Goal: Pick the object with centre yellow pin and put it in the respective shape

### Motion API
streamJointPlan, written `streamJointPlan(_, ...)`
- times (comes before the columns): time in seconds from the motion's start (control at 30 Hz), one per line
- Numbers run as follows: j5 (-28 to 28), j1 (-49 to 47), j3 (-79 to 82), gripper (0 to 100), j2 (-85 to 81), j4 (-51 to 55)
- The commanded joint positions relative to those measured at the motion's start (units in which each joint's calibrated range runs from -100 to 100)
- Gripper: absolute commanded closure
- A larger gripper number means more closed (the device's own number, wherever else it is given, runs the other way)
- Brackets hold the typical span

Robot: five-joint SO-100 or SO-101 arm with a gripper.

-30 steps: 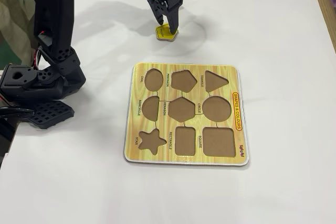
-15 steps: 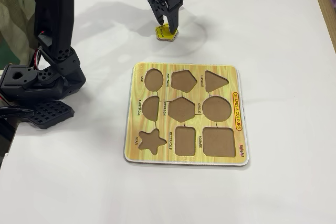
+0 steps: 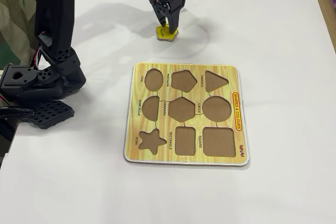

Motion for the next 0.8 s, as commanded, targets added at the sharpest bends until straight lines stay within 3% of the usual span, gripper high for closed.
streamJointPlan(0.0, -0.25, 0.59, -0.09, 89, -3.32, 0.44)
streamJointPlan(0.77, 0.27, 2.35, 0.09, 89, -2.65, 3.64)
